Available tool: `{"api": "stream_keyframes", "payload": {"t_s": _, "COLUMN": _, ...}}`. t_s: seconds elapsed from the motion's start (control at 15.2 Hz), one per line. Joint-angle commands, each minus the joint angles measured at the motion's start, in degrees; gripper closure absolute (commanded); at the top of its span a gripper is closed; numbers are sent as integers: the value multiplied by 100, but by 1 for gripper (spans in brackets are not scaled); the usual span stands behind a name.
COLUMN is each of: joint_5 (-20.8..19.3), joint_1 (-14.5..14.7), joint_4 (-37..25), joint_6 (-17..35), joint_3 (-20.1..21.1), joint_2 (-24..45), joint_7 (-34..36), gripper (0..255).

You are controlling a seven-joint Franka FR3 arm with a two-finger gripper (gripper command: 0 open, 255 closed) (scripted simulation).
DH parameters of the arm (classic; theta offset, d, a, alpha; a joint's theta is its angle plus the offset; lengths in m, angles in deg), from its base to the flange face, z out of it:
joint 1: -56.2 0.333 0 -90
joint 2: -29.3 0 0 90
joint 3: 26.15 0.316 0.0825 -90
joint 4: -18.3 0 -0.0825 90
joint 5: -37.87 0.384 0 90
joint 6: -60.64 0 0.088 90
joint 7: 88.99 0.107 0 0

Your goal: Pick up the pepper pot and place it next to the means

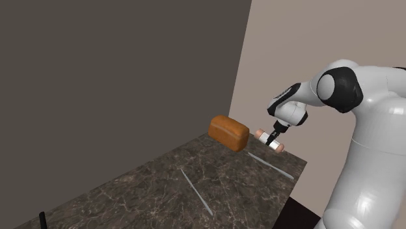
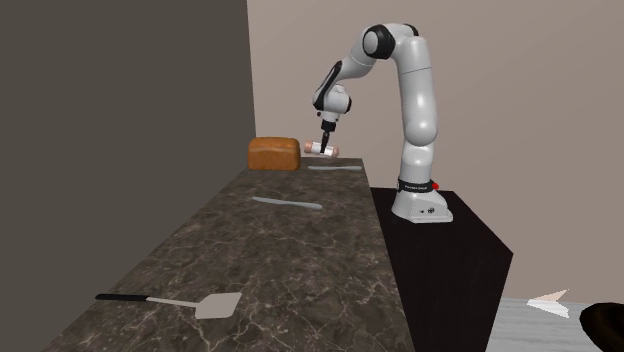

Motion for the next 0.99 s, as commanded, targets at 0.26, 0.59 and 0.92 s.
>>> {"api": "stream_keyframes", "payload": {"t_s": 0.26, "joint_5": 282, "joint_1": -89, "joint_4": 6, "joint_6": 147, "joint_3": 116, "joint_2": 209, "joint_7": -225, "gripper": 255}}
{"api": "stream_keyframes", "payload": {"t_s": 0.59, "joint_5": 282, "joint_1": -90, "joint_4": 6, "joint_6": 147, "joint_3": 116, "joint_2": 209, "joint_7": -225, "gripper": 255}}
{"api": "stream_keyframes", "payload": {"t_s": 0.92, "joint_5": 282, "joint_1": -89, "joint_4": 6, "joint_6": 147, "joint_3": 116, "joint_2": 209, "joint_7": -225, "gripper": 0}}
